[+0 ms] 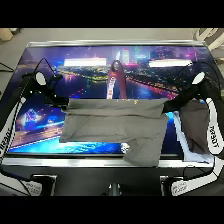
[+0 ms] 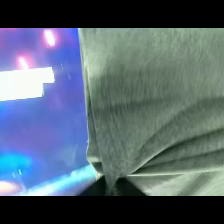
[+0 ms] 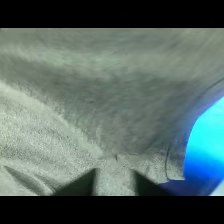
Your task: Fold the shirts.
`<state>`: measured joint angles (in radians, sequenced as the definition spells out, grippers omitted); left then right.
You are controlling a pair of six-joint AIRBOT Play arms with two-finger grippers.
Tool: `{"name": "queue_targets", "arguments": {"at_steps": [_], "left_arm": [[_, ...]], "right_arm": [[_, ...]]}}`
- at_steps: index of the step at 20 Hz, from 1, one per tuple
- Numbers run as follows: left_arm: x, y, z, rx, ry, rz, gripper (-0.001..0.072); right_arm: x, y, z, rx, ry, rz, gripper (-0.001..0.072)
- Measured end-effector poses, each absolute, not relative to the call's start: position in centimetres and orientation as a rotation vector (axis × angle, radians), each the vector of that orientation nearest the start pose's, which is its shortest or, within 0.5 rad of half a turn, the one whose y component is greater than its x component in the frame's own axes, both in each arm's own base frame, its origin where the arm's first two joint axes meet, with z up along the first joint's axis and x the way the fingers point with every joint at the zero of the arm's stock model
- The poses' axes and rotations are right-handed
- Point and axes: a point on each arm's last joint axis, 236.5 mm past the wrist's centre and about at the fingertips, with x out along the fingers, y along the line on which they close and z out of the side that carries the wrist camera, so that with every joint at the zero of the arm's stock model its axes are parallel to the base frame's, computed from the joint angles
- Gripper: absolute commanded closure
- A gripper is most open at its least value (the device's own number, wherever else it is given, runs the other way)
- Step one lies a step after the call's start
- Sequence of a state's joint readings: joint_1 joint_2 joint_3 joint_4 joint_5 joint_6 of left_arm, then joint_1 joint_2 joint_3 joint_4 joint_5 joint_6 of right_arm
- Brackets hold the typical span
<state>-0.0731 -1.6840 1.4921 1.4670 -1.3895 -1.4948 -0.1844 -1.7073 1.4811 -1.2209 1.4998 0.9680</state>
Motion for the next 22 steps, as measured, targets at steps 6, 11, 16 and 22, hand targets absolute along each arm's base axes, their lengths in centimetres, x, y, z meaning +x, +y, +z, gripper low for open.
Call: {"name": "queue_targets", "arguments": {"at_steps": [6,11,16,22], "left_arm": [[37.9,-2.6,-4.0,-0.052,1.661,-0.126,0.0138],[31.4,-2.4,-5.6,-0.192,1.738,-0.119,0.0155],[26.5,-4.5,-8.5,-0.286,1.790,-0.182,0.0179],[24.6,-5.7,-10.2,-0.336,1.806,-0.209,0.0309]], "right_arm": [[37.3,-0.2,-2.6,-0.009,1.539,0.541,0.0218],[30.6,-0.8,-3.3,-0.002,1.579,0.488,0.0225],[26.4,-0.3,-5.1,-0.010,1.595,0.480,0.0222],[24.7,0.1,-6.1,0.009,1.618,0.482,0.0158]]}}
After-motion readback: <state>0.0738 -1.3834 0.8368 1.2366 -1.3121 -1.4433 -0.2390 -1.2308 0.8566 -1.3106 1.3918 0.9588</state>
